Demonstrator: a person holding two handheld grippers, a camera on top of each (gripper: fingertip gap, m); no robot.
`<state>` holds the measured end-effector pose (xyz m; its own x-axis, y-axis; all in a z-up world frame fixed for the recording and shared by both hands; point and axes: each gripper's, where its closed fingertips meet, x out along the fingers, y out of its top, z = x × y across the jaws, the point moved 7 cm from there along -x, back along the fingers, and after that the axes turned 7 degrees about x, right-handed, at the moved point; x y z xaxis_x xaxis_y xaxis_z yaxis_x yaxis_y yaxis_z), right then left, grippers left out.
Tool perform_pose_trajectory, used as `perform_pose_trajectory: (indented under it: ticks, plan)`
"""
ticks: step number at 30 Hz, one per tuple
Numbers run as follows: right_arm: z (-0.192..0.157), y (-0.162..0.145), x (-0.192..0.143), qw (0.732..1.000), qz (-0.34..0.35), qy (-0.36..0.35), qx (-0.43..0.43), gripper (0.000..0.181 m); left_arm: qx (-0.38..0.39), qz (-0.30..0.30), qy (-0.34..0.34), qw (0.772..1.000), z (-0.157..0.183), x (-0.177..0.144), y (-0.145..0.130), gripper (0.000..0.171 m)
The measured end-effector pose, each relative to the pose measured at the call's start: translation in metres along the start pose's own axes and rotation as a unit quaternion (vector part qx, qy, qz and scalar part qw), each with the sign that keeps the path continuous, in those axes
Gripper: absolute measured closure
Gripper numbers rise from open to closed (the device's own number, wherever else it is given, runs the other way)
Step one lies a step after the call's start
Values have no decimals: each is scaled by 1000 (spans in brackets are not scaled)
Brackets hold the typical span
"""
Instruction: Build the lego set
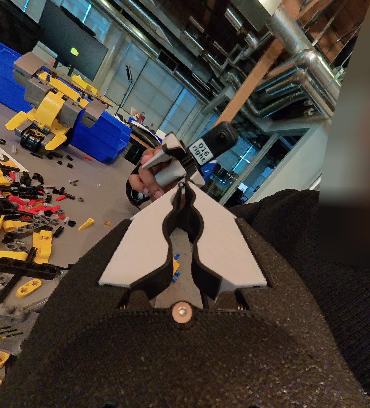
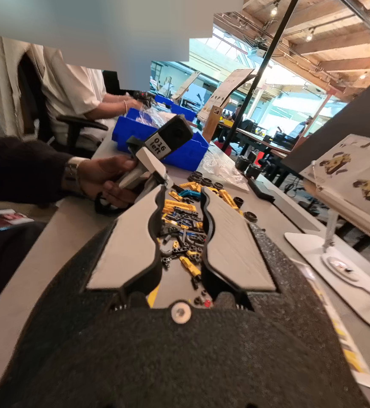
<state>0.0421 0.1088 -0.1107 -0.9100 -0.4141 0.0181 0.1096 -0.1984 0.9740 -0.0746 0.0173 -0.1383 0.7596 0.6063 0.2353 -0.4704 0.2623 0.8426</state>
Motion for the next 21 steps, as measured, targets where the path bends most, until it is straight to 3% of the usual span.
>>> perform_pose_trajectory:
  ticks: [3,8,10,13,17,21]
  plan:
    - [10,1,-3,997,24,5,77,144,1,3,-1,1000,0,0,1,171]
    - [34,-12,-3,962,30,19,272,108,0,0,0,1000,0,0,0,170]
    - [36,-17,-3,952,15,34,304,99,-1,0,1,1000,0,0,0,170]
    - [31,-14,-2,969,8,25,245,103,-5,-1,3,1000,-1,0,0,170]
    - [14,-5,-3,996,-3,1,86,136,-13,-3,3,1000,-3,0,-2,171]
    - [1,1,-7,997,4,-45,-60,148,-23,-14,-10,1000,-2,3,-5,171]
